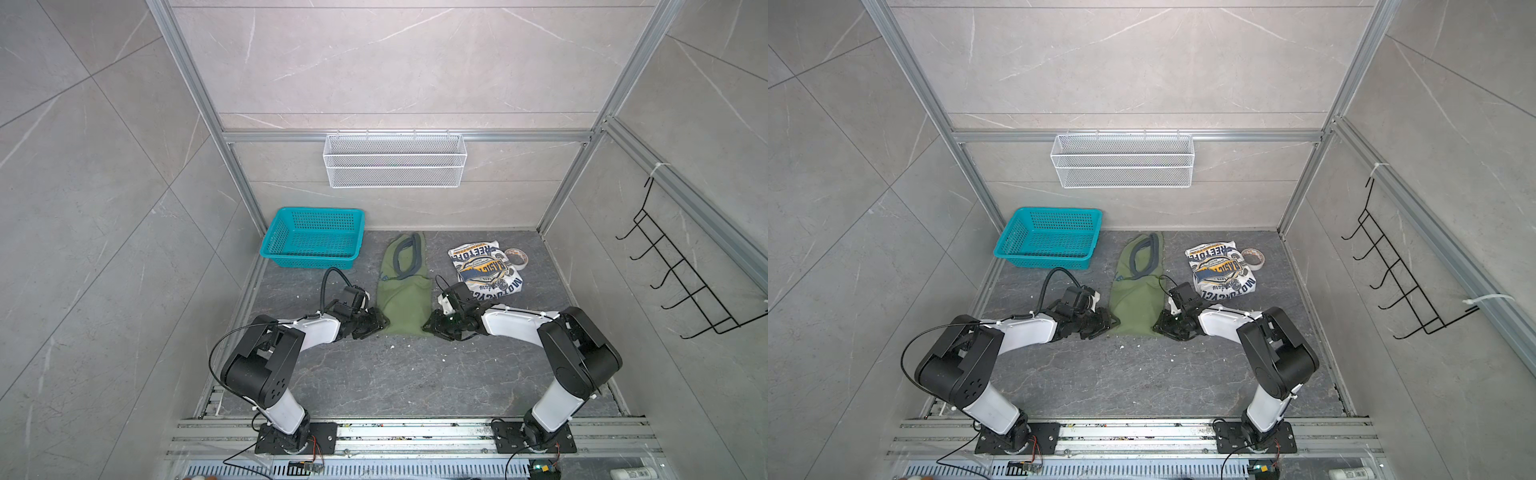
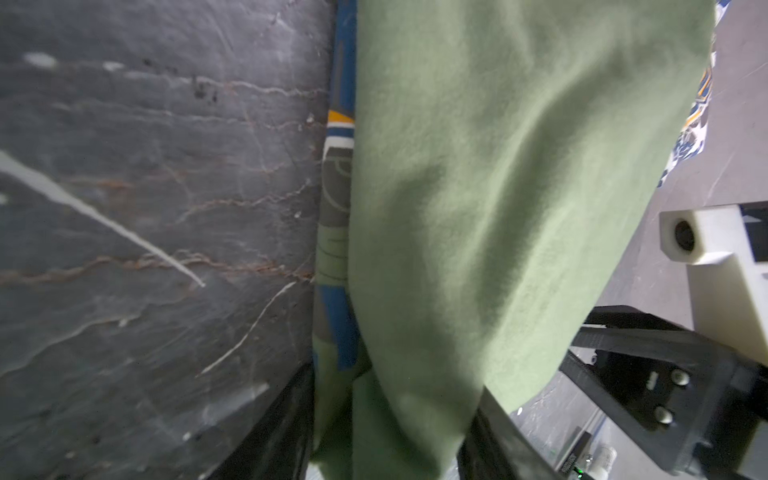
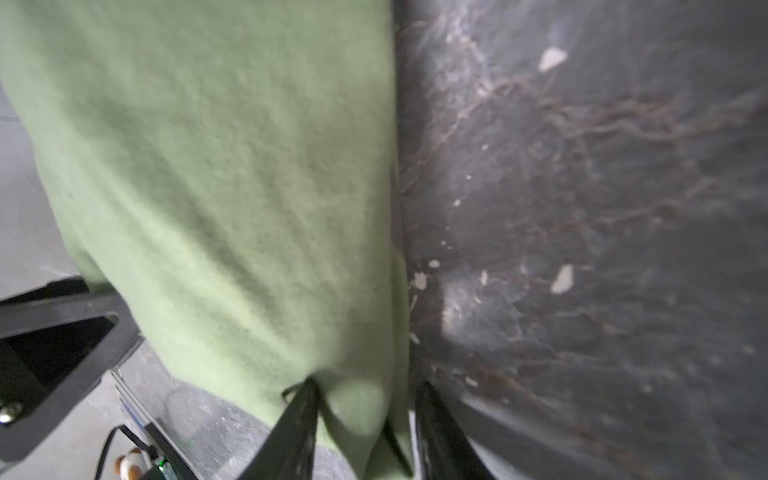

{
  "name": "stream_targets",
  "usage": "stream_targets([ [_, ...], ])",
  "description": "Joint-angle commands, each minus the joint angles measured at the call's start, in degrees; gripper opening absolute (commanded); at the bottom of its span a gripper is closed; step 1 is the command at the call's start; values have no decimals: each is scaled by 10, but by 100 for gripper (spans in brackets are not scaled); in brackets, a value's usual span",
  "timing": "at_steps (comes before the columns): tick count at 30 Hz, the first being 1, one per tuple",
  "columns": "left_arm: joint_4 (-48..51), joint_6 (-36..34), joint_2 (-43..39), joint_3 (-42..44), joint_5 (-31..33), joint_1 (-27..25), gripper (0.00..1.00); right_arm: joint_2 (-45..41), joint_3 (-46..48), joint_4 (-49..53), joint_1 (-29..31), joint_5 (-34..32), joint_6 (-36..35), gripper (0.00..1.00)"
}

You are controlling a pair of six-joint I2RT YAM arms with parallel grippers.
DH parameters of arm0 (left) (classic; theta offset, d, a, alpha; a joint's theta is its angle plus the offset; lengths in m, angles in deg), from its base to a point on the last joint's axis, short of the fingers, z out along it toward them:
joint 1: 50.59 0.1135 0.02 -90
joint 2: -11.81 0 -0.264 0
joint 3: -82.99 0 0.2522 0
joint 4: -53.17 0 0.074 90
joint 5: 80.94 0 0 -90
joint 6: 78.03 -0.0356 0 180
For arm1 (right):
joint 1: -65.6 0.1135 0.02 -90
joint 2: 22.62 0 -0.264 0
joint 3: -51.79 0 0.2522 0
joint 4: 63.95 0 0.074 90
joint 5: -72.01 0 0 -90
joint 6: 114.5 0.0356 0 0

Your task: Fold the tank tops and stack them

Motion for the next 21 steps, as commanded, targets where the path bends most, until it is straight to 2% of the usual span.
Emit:
stream_targets([
  [1,-13,8,12,-1,-5,-9,48,13,15,-7,5,-7,2,32],
  [7,-14,19,-6,8,-2,-21,35,-6,30,-11,7,-10,14,11],
  [9,-13,25,-16,11,-6,-24,27,-19,35,-1,8,-17,19,6],
  [12,3,34,-41,19,1,-30,24,-48,53,16,10,-29,23,0],
  [16,67,38,-93,32,32,-49,20,-98,88,51,11,-49,31,0],
  [21,147,55,-164,45,64,-90,18,-170,131,85,18,-41,37,0],
])
